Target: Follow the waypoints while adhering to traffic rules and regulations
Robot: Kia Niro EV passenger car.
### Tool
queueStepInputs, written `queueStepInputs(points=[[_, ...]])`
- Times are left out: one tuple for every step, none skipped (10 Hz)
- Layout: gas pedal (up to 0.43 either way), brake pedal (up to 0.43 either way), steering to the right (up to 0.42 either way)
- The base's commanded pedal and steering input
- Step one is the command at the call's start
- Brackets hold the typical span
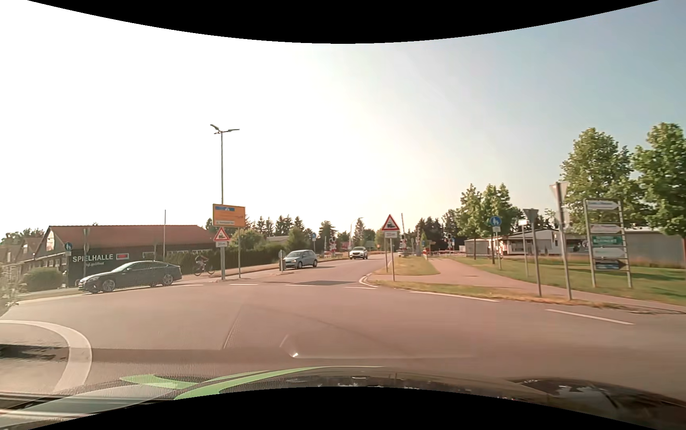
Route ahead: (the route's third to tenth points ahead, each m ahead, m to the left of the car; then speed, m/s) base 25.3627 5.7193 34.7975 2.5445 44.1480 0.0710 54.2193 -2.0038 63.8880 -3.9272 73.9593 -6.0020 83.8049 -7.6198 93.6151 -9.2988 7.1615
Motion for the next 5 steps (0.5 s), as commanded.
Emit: queueStepInputs(points=[[0.177,0.0,-0.175],[0.177,0.0,-0.14],[0.177,0.0,-0.107],[0.177,0.0,-0.083],[0.177,0.0,-0.058]])
